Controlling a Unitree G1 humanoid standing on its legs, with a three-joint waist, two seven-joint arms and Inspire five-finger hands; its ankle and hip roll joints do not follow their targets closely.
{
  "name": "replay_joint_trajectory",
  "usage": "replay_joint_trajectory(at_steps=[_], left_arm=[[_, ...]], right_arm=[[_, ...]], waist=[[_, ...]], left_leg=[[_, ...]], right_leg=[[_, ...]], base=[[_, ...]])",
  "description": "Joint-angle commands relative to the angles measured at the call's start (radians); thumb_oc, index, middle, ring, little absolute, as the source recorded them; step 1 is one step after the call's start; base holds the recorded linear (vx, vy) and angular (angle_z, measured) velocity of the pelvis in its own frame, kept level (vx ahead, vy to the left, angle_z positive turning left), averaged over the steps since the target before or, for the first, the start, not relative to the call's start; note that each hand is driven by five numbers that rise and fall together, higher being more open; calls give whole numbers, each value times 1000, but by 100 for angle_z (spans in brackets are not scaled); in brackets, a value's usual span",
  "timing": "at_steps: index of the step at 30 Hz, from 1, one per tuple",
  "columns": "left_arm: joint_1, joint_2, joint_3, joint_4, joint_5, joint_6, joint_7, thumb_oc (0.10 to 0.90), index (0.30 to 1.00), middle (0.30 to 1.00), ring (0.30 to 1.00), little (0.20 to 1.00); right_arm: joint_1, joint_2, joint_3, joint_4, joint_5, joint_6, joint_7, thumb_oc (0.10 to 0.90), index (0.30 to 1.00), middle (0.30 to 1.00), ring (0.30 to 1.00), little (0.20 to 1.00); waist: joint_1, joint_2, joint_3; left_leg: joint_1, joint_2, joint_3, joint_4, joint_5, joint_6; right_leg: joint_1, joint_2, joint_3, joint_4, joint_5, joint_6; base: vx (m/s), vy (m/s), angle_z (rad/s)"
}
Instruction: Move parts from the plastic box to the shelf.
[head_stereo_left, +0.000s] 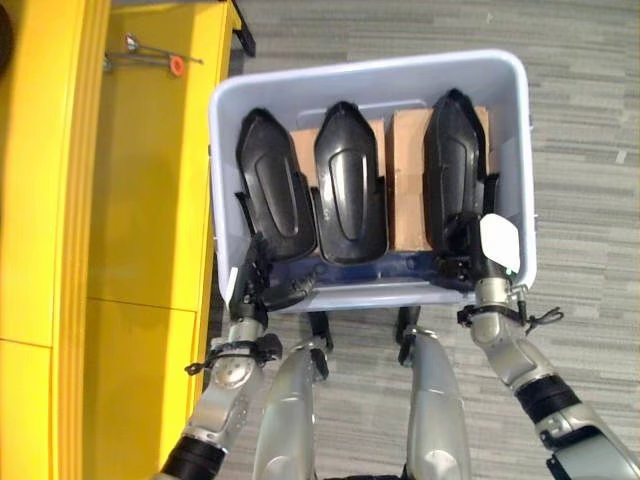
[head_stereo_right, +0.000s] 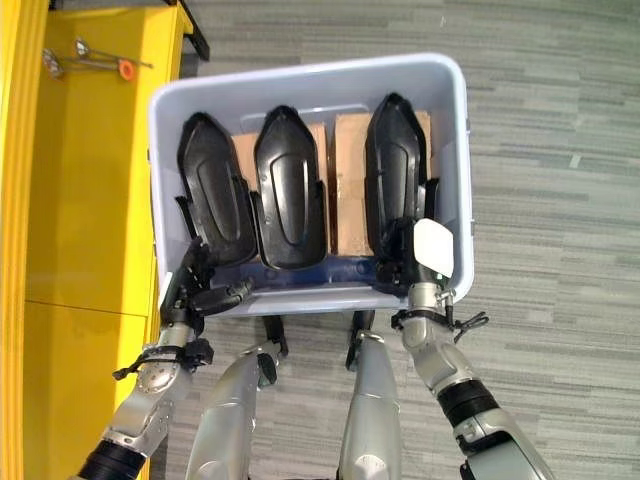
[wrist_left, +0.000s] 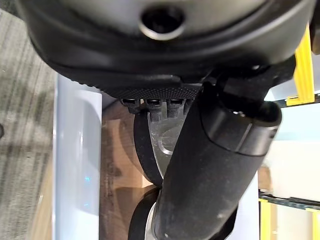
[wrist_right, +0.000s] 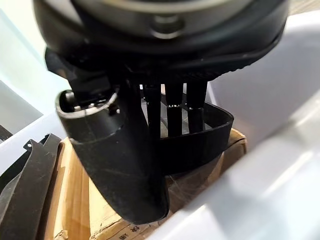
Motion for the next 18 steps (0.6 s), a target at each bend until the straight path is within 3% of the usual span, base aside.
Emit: replay_joint_trajectory(at_steps=[1,6,8,9,15,16,18], left_arm=[[69,38,-5,-88,-10,-48,-10,900,1000,1000,1000,1000],[70,41,12,-85,-6,-51,-11,900,1000,1000,1000,1000],[71,41,11,-85,-6,-51,-11,900,1000,1000,1000,1000],[73,42,23,-79,1,-49,-18,900,1000,1000,1000,1000],[108,41,64,-63,4,-41,-22,900,1000,1000,1000,1000],[130,39,93,-54,10,-31,-29,900,1000,1000,1000,1000],[141,37,100,-54,10,-29,-31,900,1000,1000,1000,1000]], right_arm=[[61,-3,11,-68,-12,-28,23,400,300,300,300,300],[89,-23,-23,-139,-28,-48,6,400,300,300,300,300],[90,-23,-23,-140,-28,-48,6,400,300,300,300,300],[103,-42,-48,-181,-46,-58,7,400,300,300,300,300],[145,-76,-114,-314,-42,-92,12,400,300,300,300,300],[164,-79,-142,-368,-31,-111,21,400,300,300,300,300],[178,-81,-152,-390,-29,-113,25,400,300,300,300,300]], waist=[[3,-29,-15],[11,-51,-15],[11,-51,-15],[15,-61,-32],[22,-73,-123],[23,-77,-172],[24,-76,-188]], left_leg=[[71,67,-42,28,-100,-73],[202,75,-52,-33,-82,-83],[205,75,-52,-36,-81,-84],[262,86,-52,-65,-73,-87],[373,107,-42,-170,-28,-99],[414,115,-33,-223,-6,-107],[435,117,-27,-247,3,-110]], right_leg=[[123,-125,-2,-171,103,142],[265,-108,-26,-237,111,149],[268,-108,-27,-239,111,149],[328,-98,-37,-263,113,152],[426,-67,-54,-348,120,155],[460,-48,-58,-394,126,157],[474,-40,-58,-411,129,158]], base=[[59,-29,1],[54,-40,-1],[39,-23,-2],[93,-55,-6],[95,-54,-1],[109,-73,-9],[69,-41,-10]])
